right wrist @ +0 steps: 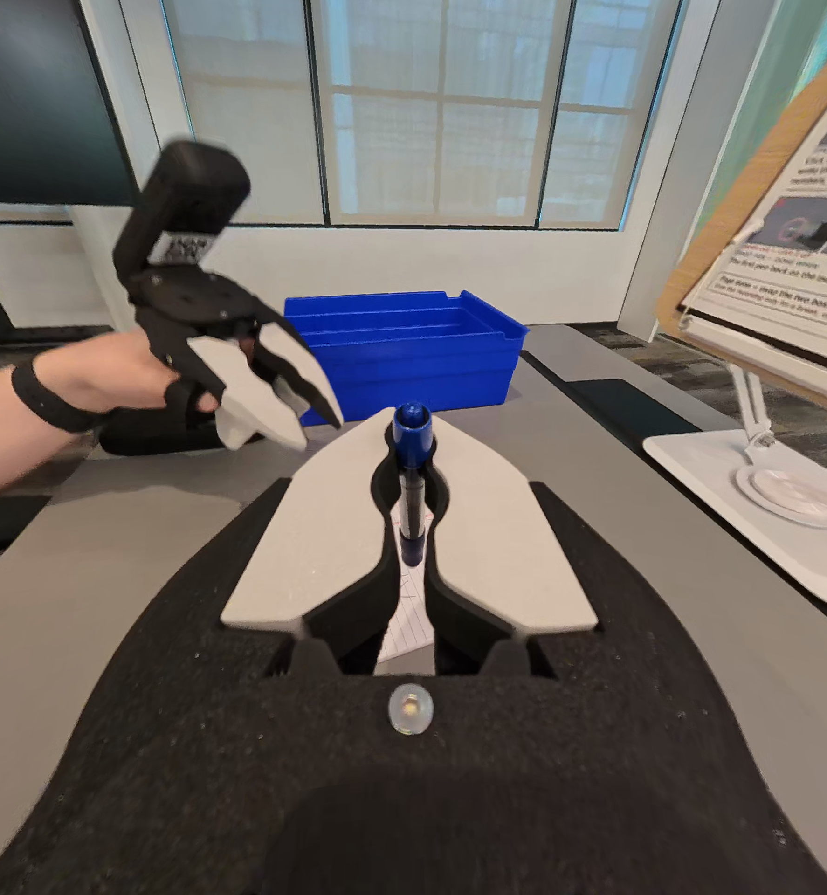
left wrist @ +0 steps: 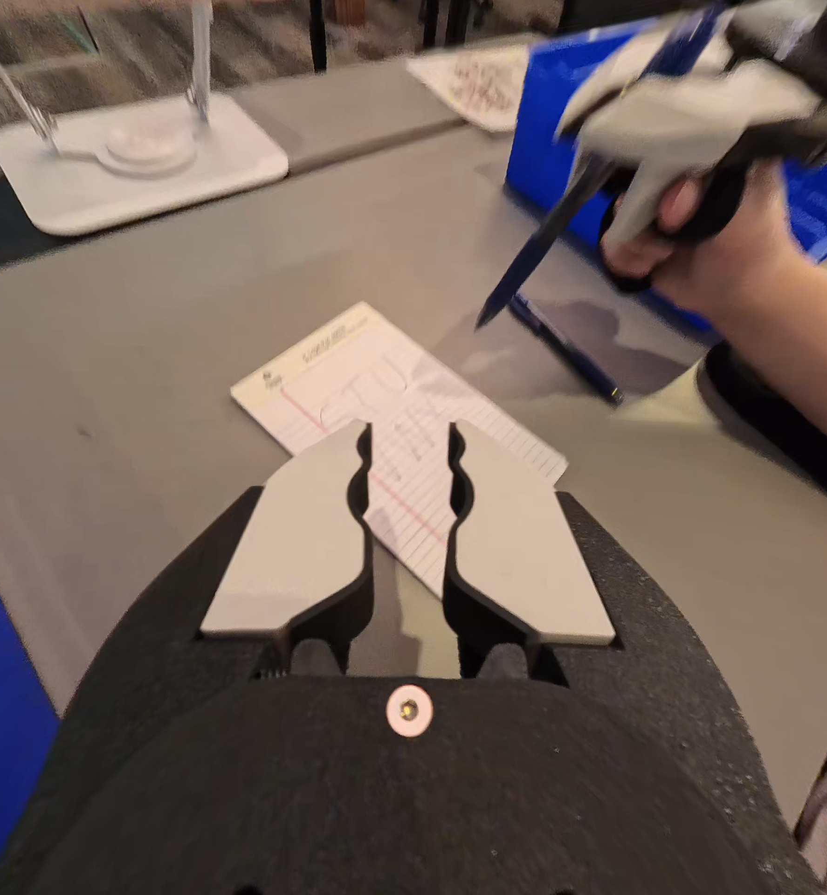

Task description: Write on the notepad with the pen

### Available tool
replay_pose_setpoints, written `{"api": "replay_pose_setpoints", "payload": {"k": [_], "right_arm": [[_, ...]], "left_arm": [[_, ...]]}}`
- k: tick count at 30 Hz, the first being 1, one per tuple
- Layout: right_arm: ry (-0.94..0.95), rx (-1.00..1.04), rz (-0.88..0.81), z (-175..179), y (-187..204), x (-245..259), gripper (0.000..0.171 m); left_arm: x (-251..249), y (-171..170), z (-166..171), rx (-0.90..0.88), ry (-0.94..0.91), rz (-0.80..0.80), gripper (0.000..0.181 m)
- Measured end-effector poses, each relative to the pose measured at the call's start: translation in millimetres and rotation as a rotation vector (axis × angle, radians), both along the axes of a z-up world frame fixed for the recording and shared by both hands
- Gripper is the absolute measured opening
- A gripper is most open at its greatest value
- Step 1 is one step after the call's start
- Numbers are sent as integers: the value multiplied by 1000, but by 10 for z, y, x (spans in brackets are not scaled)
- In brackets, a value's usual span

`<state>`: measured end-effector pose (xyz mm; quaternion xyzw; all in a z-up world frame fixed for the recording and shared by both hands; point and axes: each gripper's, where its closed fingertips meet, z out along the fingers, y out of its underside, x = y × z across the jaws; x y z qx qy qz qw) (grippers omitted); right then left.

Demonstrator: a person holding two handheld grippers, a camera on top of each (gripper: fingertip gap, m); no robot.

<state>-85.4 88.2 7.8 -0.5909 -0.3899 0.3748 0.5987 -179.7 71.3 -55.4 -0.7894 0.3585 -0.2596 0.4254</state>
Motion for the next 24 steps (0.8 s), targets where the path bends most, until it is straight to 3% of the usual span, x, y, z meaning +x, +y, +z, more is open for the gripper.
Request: {"api": "replay_pose_setpoints", "payload": {"k": [2, 5, 9, 15, 24], "right_arm": [[-23, 31, 6, 33, -63, -68, 4], [-37, 41, 28, 67, -159, -162, 4], [-40, 29, 41, 91, -231, -231, 4], [-62, 19, 47, 110, -295, -277, 4], [-53, 26, 63, 166, -351, -278, 4]], "left_arm": [[110, -20, 337, 66, -54, -9, 2], [380, -129, 822, 179, -150, -63, 0], [788, -334, 1183, 287, -176, -157, 0], [1155, -359, 1176, 405, 16, -193, 0], [1231, -313, 1114, 380, 18, -168, 0]]}}
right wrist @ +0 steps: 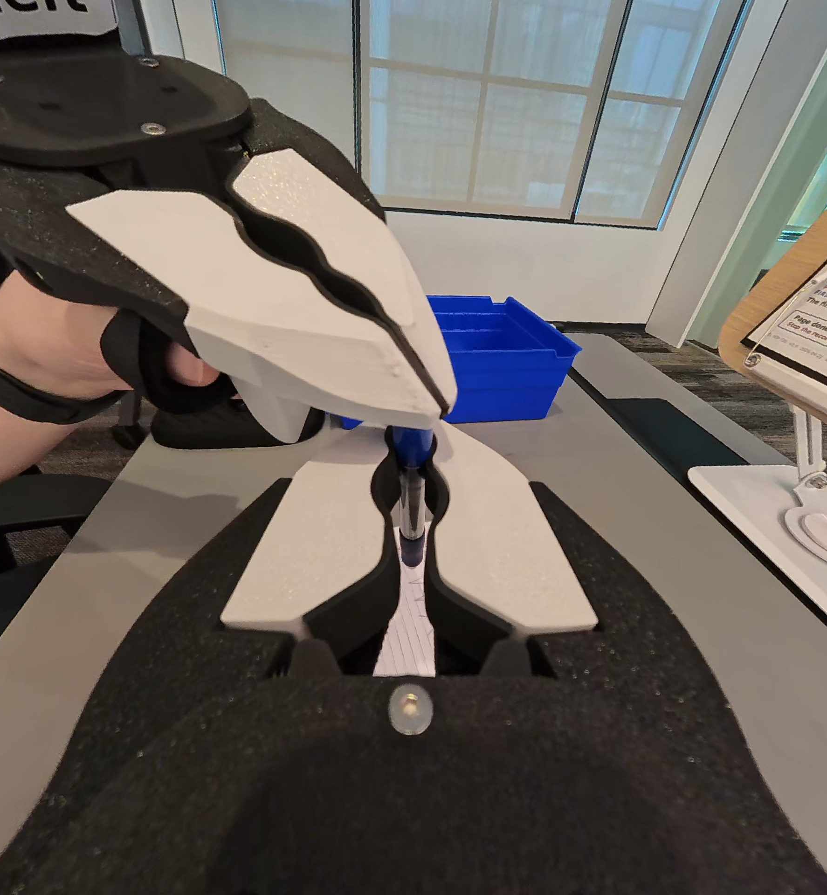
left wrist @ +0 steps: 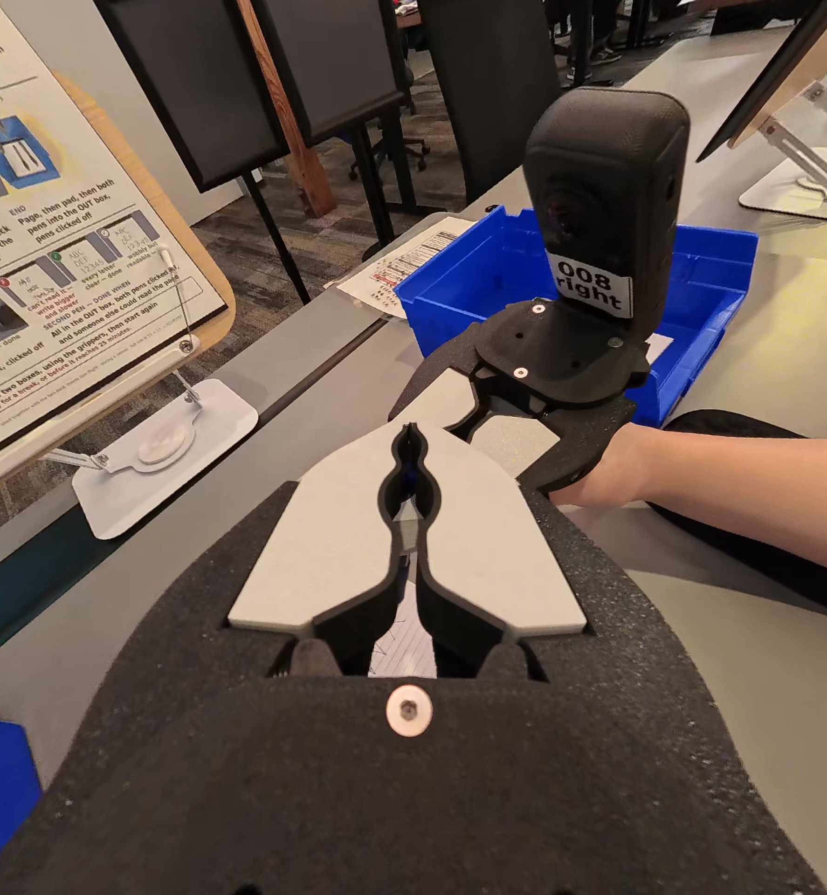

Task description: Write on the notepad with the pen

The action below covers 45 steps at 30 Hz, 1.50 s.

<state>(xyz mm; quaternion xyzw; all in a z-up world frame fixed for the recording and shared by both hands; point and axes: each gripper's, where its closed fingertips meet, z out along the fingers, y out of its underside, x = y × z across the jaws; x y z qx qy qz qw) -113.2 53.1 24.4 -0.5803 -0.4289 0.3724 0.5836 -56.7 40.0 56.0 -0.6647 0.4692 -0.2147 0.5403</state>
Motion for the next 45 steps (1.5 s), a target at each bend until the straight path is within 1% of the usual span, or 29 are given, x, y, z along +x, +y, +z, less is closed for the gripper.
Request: {"api": "replay_pose_setpoints", "payload": {"k": [4, 9, 15, 20, 24, 25, 26, 28, 30, 31, 32, 34, 36, 40, 43, 45], "right_arm": [[37, -11, 17, 43, -17, 18, 4], [40, -14, 24, 42, -17, 39, 4], [-5, -15, 14, -43, 12, 28, 4], [-44, 1, 7, -73, 13, 34, 4], [-39, -6, 17, -78, 11, 26, 4], [-24, -7, 26, -54, -3, 24, 4], [-18, -11, 42, -37, -25, 18, 4], [-12, -15, 39, 1, -30, 26, 4], [0, -21, 32, 24, -16, 61, 4], [13, -33, 28, 31, 3, 87, 4], [27, -53, 27, 32, 25, 113, 4], [51, -95, 20, 23, 80, 175, 4], [52, -151, 5, -23, 146, 232, 4], [56, -286, -39, -126, 274, 342, 4], [2, -461, -50, -317, 317, 395, 4], [-19, -578, -63, -469, 343, 438, 4]], "left_arm": [[33, -1, 27, 18, -9, -2, 0], [58, 10, 23, -54, -79, -31, 0], [29, 45, -45, -125, -123, -43, 0], [16, 47, -83, -166, -120, -53, 0], [14, 57, -83, -187, -147, -62, 0], [15, 49, -49, -187, -172, -70, 0], [8, 11, 79, -173, -245, -92, 0], [-126, -130, 516, -138, -454, -137, 0], [-383, -283, 948, -82, -640, -155, 0], [-500, -332, 1059, -66, -677, -141, 0], [-580, -371, 1080, -67, -667, -126, 0], [-660, -432, 922, -109, -569, -101, 0], [-743, -451, 654, -145, -495, -50, 0], [-926, -445, 35, -218, -471, 24, 0], [-1034, -386, -464, -352, -428, 66, 0], [-1075, -405, -668, -432, -419, 64, 0]]}}
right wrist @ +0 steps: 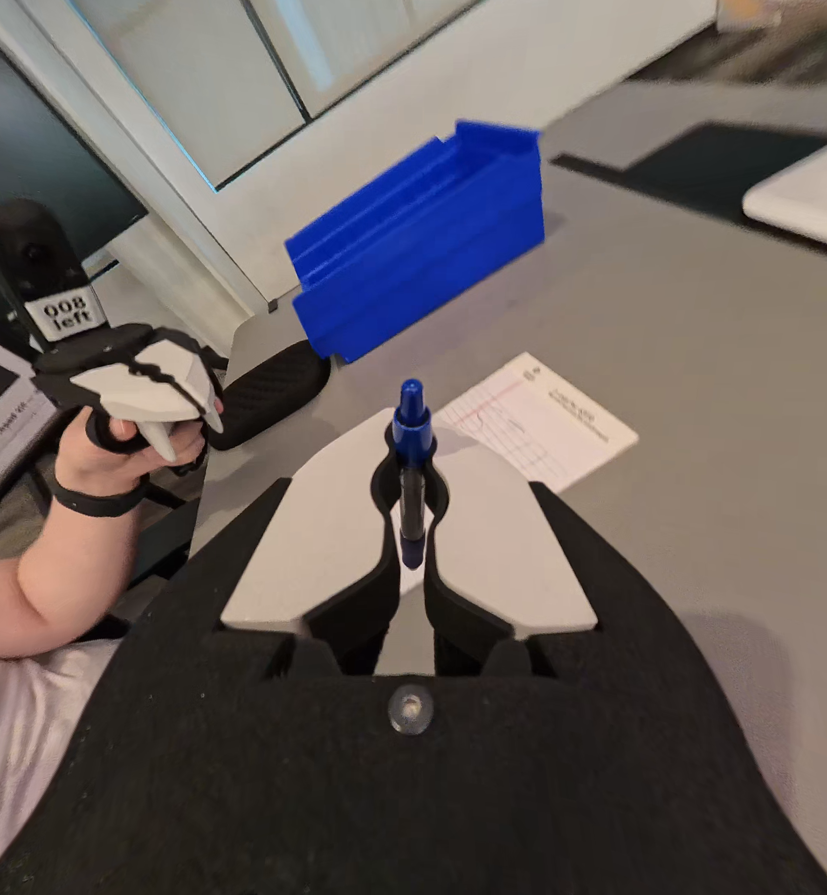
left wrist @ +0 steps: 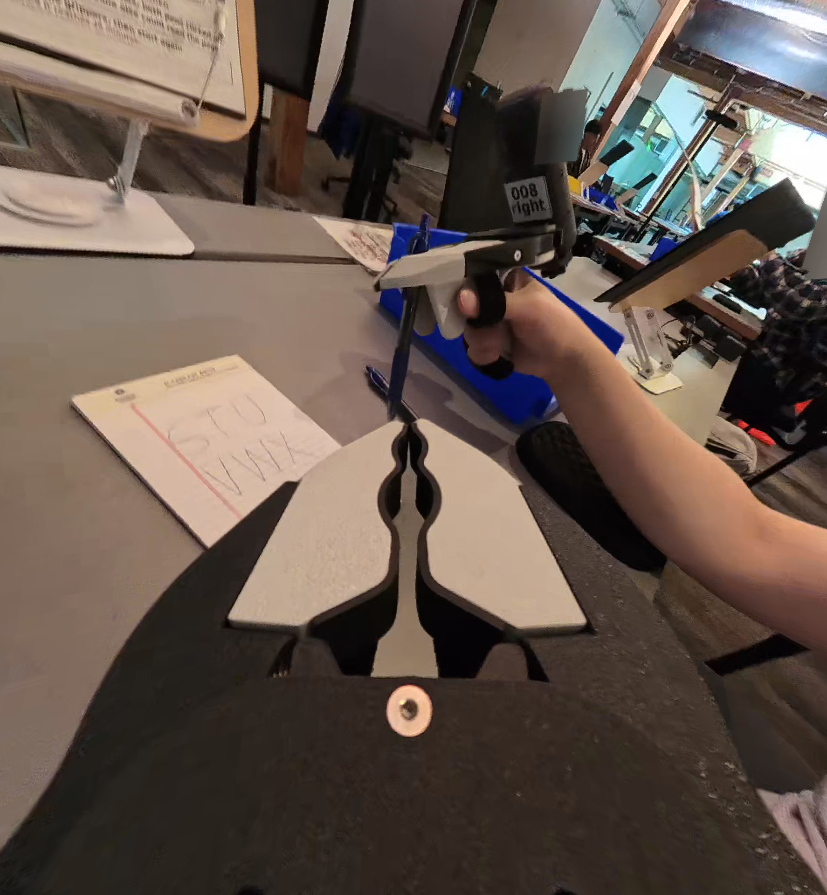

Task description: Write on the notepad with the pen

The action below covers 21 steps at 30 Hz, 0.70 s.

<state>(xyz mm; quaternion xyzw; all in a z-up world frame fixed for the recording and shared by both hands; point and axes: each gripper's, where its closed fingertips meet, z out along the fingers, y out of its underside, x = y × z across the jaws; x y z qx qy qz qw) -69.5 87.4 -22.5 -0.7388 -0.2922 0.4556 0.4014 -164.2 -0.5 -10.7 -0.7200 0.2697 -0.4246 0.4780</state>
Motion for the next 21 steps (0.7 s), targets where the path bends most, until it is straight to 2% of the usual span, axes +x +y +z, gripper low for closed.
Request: {"api": "replay_pose_setpoints", "payload": {"k": [3, 7, 11, 21], "right_arm": [[8, -211, -32, -264, 60, 69, 4], [95, -465, 18, -542, 34, 71, 4], [31, -516, -37, -788, 111, 162, 4], [-42, -594, -39, -1018, 80, 155, 6]], "left_arm": [[-70, 11, -157, -29, 15, 17, 0], [-92, 0, -346, -52, 104, 6, 0], [-53, -24, -428, -53, 128, -12, 0], [17, -60, -547, -92, 140, -50, 0]]}}
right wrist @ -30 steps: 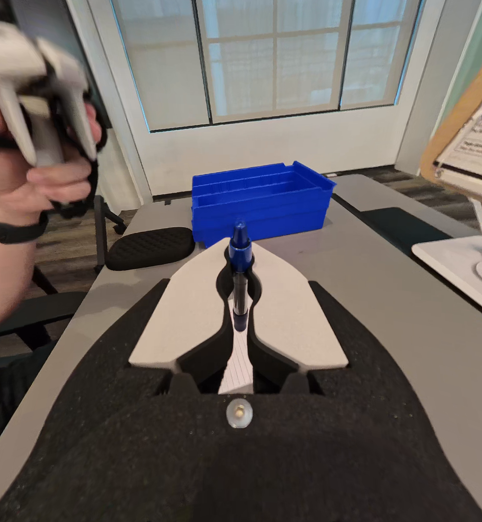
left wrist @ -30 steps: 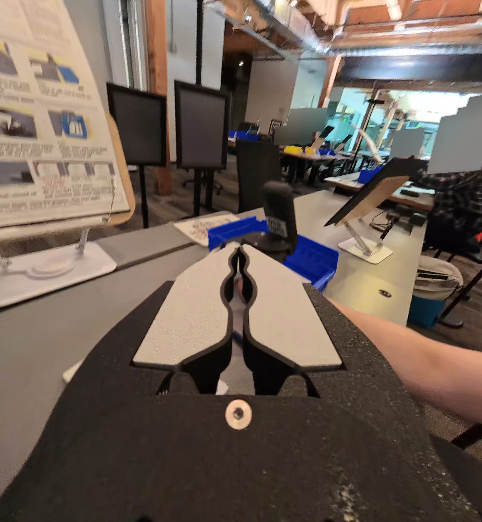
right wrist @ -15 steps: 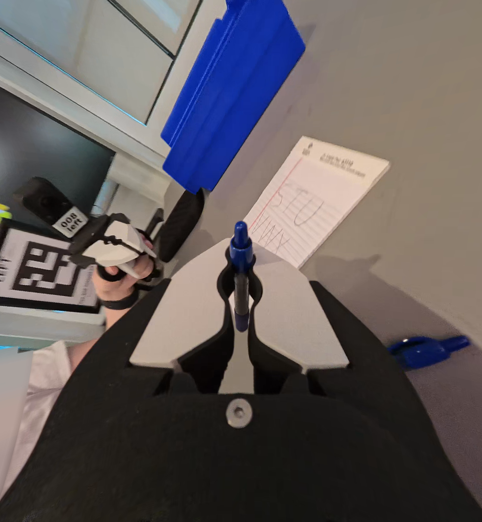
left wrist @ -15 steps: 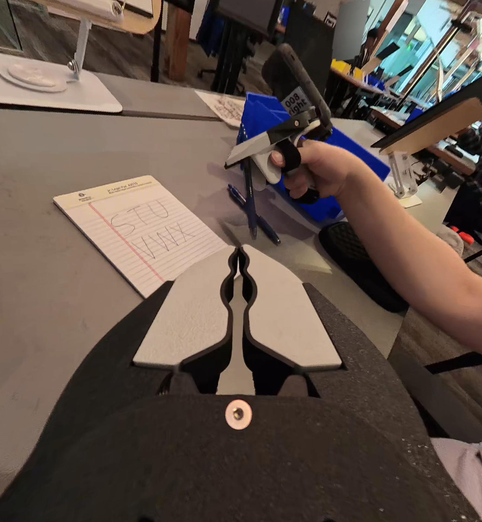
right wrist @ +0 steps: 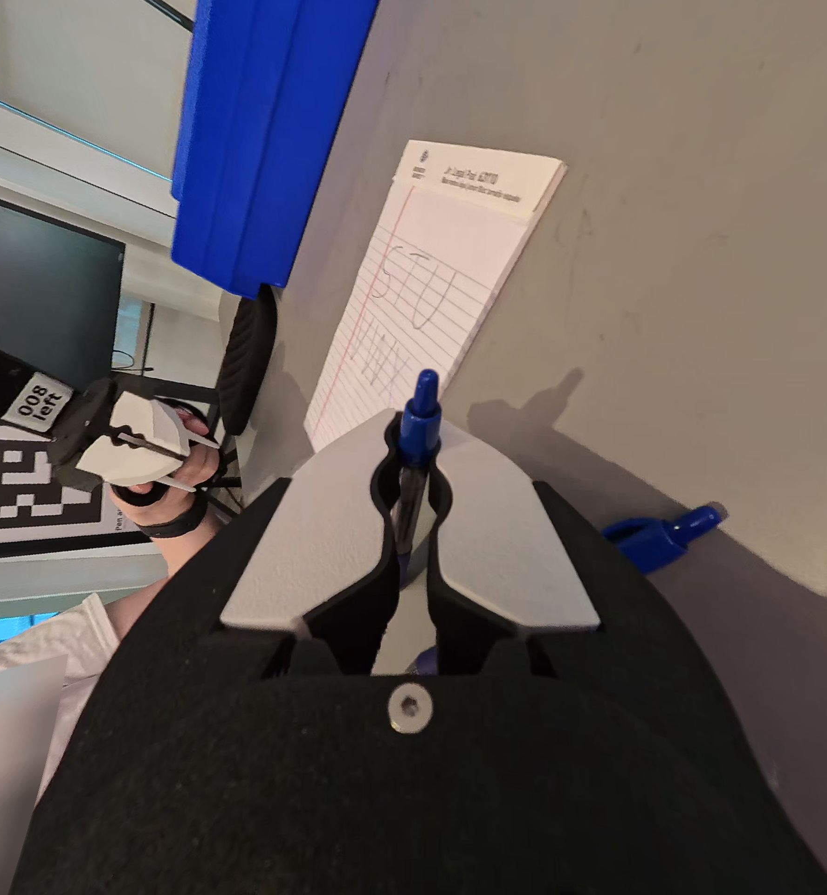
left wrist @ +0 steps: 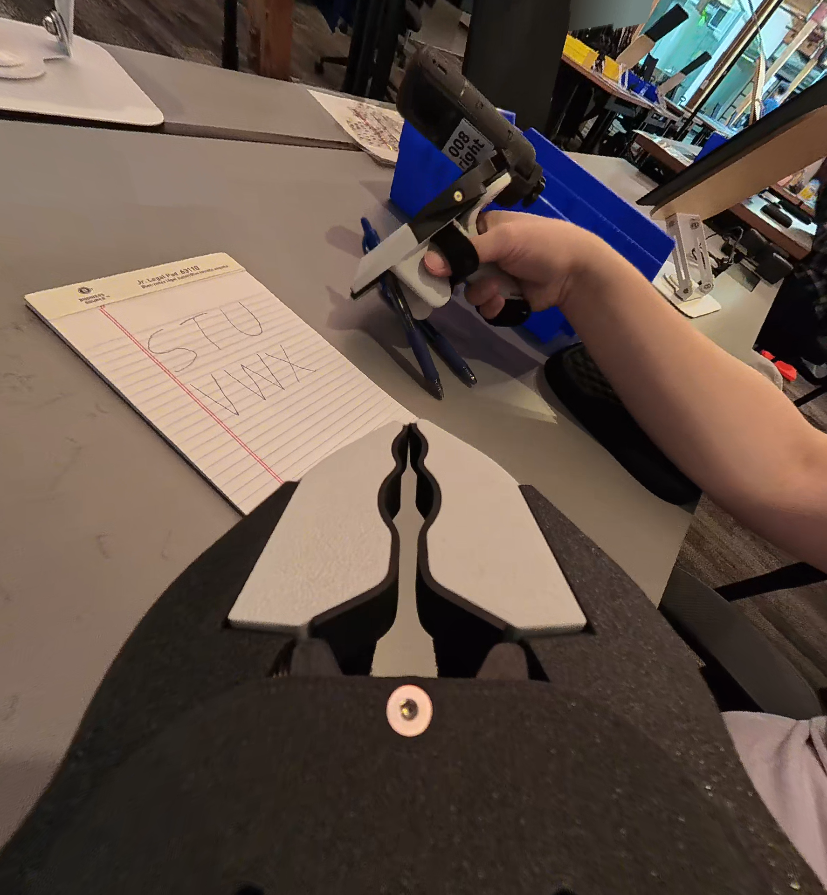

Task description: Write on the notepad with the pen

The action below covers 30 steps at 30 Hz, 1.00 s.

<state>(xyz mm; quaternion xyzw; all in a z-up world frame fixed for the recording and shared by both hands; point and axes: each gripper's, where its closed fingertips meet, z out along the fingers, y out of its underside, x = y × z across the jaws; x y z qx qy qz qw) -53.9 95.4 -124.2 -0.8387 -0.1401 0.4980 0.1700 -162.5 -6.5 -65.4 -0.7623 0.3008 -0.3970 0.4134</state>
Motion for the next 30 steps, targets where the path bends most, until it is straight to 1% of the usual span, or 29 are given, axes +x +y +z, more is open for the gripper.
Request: {"api": "replay_pose_setpoints", "payload": {"k": [4, 13, 26, 30], "right_arm": [[-61, -12, -12, -114, 19, 37, 7], [-176, 52, -70, -155, 108, 98, 17], [-287, 82, -65, -210, 100, 137, 17], [-373, 99, -58, -247, 91, 182, 19]], "left_arm": [[-27, -1, -12, 3, 11, 7, 0], [-48, -20, 29, 9, 9, 11, 0], [-32, -30, 95, 18, 27, 3, 0], [-32, -42, 93, 11, 34, -3, 0]]}}
